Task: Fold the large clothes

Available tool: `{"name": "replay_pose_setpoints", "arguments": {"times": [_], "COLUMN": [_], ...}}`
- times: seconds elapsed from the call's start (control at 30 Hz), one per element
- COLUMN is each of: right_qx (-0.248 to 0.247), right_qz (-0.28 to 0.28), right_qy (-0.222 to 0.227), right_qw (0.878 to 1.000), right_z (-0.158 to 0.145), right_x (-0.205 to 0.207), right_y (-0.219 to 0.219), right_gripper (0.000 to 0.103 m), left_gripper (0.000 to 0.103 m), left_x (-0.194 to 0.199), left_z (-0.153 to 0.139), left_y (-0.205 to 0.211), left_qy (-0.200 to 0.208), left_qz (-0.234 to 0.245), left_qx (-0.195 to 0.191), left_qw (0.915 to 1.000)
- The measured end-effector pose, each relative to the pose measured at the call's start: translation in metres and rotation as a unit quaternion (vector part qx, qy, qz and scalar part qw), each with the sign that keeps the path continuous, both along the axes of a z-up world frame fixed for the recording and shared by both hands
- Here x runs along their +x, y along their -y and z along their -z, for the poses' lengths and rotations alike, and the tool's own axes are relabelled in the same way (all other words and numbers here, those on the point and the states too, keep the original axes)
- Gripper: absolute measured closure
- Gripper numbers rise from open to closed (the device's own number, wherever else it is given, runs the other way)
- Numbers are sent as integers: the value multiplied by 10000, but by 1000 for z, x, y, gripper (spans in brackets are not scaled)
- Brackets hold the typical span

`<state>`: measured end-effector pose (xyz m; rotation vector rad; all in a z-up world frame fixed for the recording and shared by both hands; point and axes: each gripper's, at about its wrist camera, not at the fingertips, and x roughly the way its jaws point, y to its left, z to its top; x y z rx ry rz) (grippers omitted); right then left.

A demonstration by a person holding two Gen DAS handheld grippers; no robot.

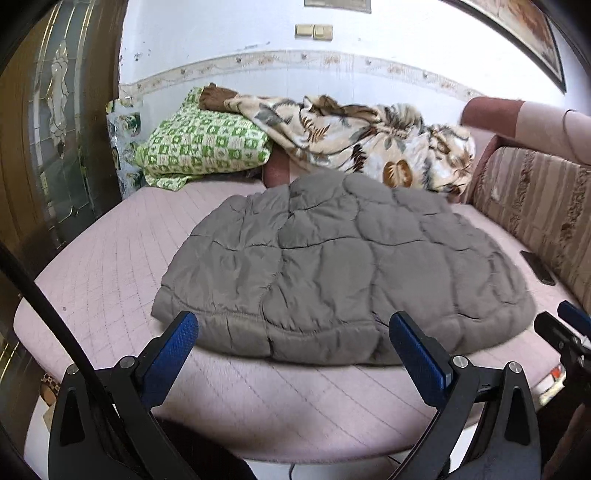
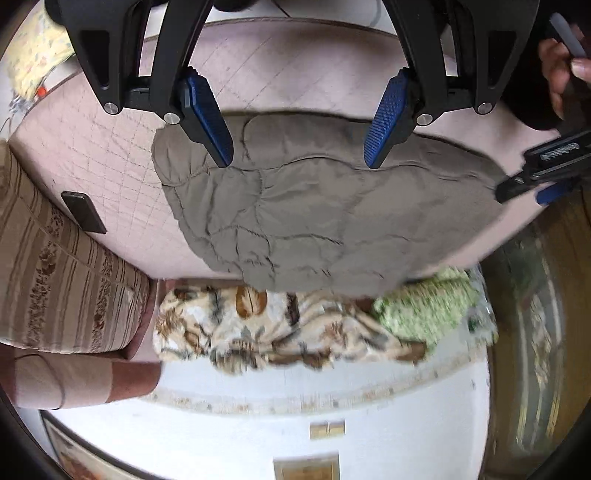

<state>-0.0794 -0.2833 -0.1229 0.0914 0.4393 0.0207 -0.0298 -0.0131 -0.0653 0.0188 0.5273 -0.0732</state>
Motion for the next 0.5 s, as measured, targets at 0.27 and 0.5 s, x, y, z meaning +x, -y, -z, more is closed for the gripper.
{"name": "replay_pose_setpoints", "arguments": {"times": [0.27, 0.5], "right_qx": [-427, -475], "right_qz": [-250, -97], "right_qy": [460, 359], "right_qw": [9977, 9982], "right_z": [-6, 0], "right_x": [-41, -25], "right_y": [-32, -23], "right_gripper": [12, 12], "left_gripper": [0, 0], "left_x": [-9, -4], "left_z": [-6, 0], "left_y": [13, 7], "left_qy": [20, -139], "left_qz": [-236, -29], "left_qx": [562, 417], "left_qw": [9981, 9990]}}
